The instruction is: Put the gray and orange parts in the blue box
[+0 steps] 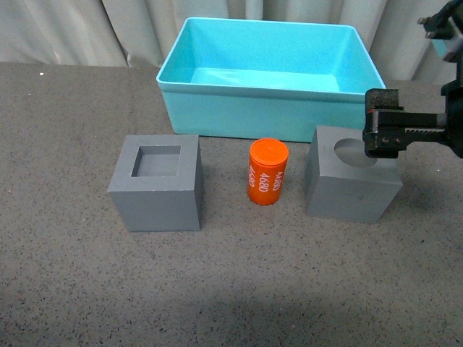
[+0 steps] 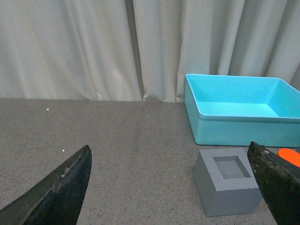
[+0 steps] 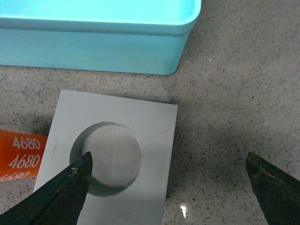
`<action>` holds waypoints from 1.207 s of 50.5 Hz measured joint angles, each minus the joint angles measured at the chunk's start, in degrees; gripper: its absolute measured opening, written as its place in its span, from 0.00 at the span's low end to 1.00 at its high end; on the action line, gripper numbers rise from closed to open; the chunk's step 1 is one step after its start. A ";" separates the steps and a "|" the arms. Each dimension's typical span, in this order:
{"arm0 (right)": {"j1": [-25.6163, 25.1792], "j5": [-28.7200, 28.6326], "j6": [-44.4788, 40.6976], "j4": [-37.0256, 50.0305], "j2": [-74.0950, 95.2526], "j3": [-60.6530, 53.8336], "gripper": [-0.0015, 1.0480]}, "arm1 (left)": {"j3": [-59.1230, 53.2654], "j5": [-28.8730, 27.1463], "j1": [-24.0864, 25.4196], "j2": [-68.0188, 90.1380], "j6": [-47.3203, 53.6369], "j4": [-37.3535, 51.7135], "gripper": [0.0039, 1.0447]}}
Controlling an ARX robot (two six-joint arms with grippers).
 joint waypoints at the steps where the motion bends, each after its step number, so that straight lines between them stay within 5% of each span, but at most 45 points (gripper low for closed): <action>1: 0.07 0.22 0.35 -0.22 0.81 0.63 0.91 | 0.00 -0.02 0.00 0.00 -0.02 0.00 0.94; 11: 0.66 0.79 2.95 -3.58 5.40 4.11 0.90 | 0.00 -0.02 0.00 0.00 0.00 0.00 0.94; 15: 0.72 0.61 4.09 -5.31 6.38 4.98 0.83 | 0.00 -0.02 0.00 0.00 0.00 0.00 0.94; 34: 0.66 0.20 7.69 -8.00 7.54 6.69 0.19 | 0.00 0.00 0.00 0.00 0.00 0.00 0.94; 61: 0.09 -4.28 7.50 -0.07 -18.47 -0.85 0.17 | 0.00 -0.02 0.00 -0.02 0.00 0.00 0.94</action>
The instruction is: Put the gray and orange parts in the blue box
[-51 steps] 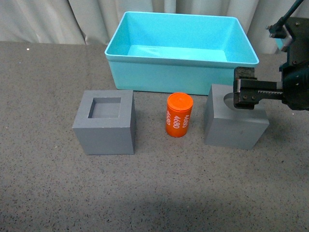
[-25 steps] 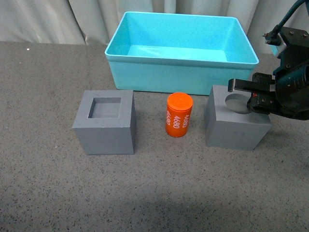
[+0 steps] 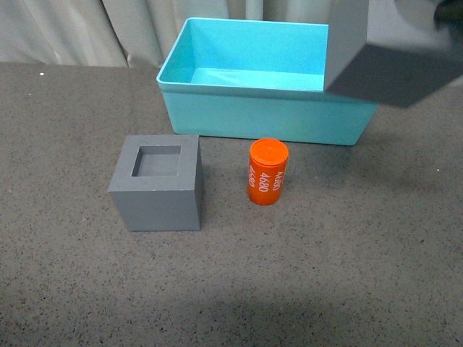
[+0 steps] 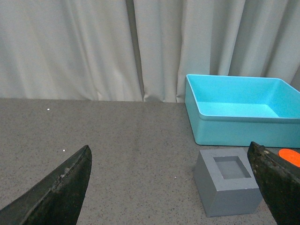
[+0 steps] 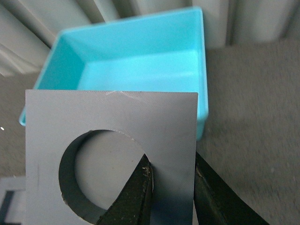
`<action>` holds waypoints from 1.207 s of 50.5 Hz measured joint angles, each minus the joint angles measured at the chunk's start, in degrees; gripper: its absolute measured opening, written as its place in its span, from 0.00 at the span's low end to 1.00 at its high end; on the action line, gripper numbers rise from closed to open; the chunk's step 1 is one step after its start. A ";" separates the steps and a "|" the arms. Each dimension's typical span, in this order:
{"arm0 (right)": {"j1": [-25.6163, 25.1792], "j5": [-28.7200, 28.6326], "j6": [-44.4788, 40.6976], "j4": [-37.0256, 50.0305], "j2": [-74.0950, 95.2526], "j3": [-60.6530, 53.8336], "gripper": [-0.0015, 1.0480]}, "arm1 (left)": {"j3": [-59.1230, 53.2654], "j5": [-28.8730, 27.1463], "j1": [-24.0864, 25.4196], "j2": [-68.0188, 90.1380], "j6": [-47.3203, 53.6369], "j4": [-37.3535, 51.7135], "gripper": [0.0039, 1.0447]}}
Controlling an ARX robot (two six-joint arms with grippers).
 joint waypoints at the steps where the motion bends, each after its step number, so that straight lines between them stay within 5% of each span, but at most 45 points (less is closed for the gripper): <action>1: 0.09 0.07 -0.22 0.48 0.02 0.39 0.17 | 0.00 0.00 0.00 0.00 -0.02 0.00 0.94; 29: 1.36 5.09 -5.55 13.25 28.04 18.23 0.17 | 0.00 0.02 0.00 0.02 0.00 0.00 0.94; 61: 0.92 9.01 -3.10 5.20 39.50 28.76 0.17 | 0.00 0.00 0.00 0.00 -0.02 0.00 0.94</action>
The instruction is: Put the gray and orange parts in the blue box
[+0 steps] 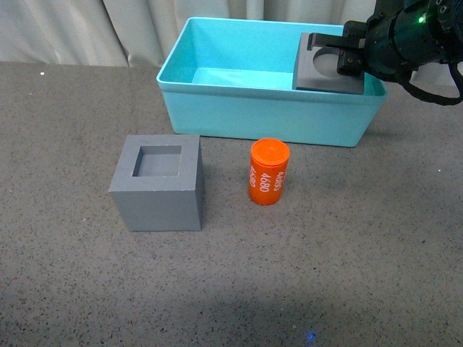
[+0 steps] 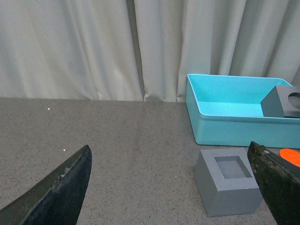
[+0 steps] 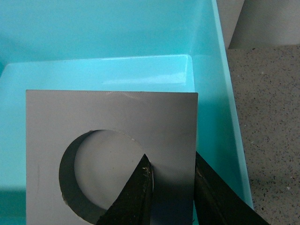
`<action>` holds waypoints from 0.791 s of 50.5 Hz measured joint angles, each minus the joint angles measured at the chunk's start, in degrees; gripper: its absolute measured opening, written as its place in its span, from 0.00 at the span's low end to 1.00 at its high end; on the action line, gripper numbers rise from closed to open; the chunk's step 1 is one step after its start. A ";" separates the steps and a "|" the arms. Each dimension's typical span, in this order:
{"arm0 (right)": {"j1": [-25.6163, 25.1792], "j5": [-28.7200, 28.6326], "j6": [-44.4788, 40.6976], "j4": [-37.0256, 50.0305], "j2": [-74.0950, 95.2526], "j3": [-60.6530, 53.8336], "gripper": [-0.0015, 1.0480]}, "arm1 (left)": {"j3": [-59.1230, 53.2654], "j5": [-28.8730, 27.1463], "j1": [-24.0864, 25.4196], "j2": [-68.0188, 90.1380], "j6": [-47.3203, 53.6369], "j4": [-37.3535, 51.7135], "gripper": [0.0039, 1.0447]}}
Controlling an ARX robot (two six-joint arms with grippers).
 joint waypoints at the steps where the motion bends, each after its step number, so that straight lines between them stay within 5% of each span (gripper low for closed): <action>1: -0.09 0.09 0.20 -0.22 0.15 0.15 0.17 | 0.00 0.00 0.00 0.00 0.02 0.00 0.94; 5: -0.33 0.07 0.28 -0.33 0.50 0.35 0.17 | 0.00 0.02 0.00 0.00 0.02 0.00 0.94; 18: -1.16 -0.48 1.18 0.94 -0.68 -0.87 0.51 | 0.00 0.02 0.00 0.00 0.02 0.00 0.94; 29: -1.97 0.13 -2.12 13.57 -13.46 -14.80 0.91 | 0.00 0.02 0.00 0.00 0.02 0.00 0.94; 40: -4.50 -2.40 -7.65 21.81 -35.91 -38.03 0.91 | 0.00 0.00 0.00 0.00 0.02 0.00 0.94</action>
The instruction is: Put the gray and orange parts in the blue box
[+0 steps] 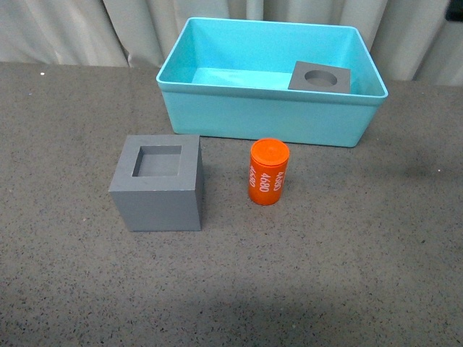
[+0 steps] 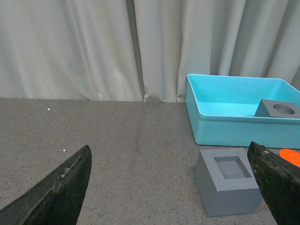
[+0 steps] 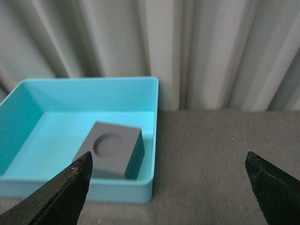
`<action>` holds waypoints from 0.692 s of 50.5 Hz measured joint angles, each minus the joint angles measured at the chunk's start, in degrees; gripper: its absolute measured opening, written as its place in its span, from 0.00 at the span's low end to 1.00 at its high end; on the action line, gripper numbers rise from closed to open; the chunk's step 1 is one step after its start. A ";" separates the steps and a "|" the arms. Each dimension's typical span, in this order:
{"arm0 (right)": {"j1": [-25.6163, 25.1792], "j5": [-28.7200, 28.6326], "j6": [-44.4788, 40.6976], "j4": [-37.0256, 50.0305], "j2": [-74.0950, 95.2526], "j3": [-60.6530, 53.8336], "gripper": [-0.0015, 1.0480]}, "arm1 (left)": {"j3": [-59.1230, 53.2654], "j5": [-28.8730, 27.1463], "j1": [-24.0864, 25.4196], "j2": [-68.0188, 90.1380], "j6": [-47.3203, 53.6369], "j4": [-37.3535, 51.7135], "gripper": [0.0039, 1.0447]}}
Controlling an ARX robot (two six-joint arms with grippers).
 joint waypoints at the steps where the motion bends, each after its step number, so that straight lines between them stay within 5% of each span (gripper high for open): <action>1: -0.26 -1.51 0.33 -0.74 -1.53 -1.68 0.91 | 0.00 0.00 0.00 0.00 -0.02 0.00 0.94; 10: -0.83 -5.31 1.27 -2.73 -10.36 -12.07 0.91 | 0.00 -0.02 0.00 -0.02 0.00 -0.02 0.94; 15: -0.85 -5.33 1.27 -2.73 -10.47 -12.11 0.91 | 4.22 -13.44 -1.86 11.02 -6.75 -7.89 0.94; 35: -0.85 -5.42 1.27 -2.71 -10.51 -12.13 0.91 | 15.67 -5.70 1.18 57.92 -15.54 18.93 0.94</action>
